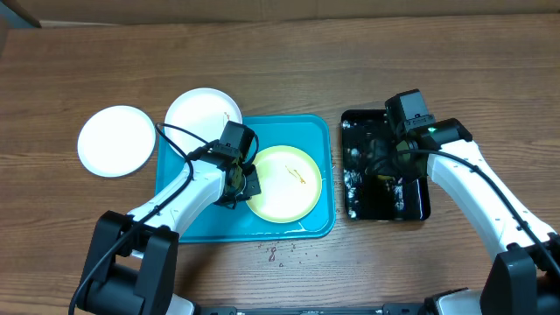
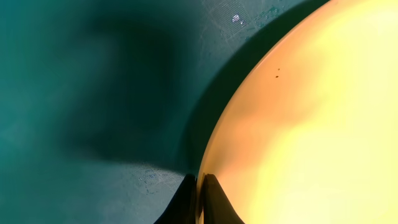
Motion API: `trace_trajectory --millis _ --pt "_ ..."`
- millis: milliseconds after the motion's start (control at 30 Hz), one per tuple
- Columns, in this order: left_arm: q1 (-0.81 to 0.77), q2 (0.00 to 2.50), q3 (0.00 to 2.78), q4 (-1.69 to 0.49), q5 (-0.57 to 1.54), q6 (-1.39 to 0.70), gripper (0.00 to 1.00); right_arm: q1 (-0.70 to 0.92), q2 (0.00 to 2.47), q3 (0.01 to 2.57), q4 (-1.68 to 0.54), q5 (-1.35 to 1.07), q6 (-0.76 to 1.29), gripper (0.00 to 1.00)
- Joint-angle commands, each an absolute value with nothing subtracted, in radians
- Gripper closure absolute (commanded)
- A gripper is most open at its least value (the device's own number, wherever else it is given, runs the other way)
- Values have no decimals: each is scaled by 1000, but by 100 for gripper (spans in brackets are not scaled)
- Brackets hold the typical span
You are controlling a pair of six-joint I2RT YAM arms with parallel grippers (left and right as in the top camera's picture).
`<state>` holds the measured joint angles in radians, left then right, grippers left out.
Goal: Clean dirty plates on tray and stack at the side
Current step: 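Grasp the sponge and dip it in the black tray's water with right gripper, then scrub the yellow plate with the sponge while left gripper holds it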
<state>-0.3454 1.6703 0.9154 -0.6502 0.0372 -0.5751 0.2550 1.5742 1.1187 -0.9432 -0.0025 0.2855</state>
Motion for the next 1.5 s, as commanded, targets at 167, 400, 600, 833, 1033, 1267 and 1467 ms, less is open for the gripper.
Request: trace_trajectory --millis 167,400,600,833,1033,1267,1467 --pt "-349 1676 910 -649 15 -591 96 295 1565 1116 -893 -328 154 96" --pt "-349 1676 910 -646 17 -591 96 458 1567 1116 -804 -269 148 96" --pt "-349 1676 910 -648 18 -591 96 616 1596 1116 -725 -85 148 96" --pt "-349 1676 910 -647 18 -591 96 696 1703 1116 -629 52 149 96" --pt "-349 1676 910 -647 18 -591 96 696 1811 1116 -554 117 148 96" --pt "-349 1676 910 -646 18 -591 96 696 1818 1116 -550 120 148 42" --pt "-349 1676 910 -646 18 -591 96 696 1820 1116 -531 144 149 46"
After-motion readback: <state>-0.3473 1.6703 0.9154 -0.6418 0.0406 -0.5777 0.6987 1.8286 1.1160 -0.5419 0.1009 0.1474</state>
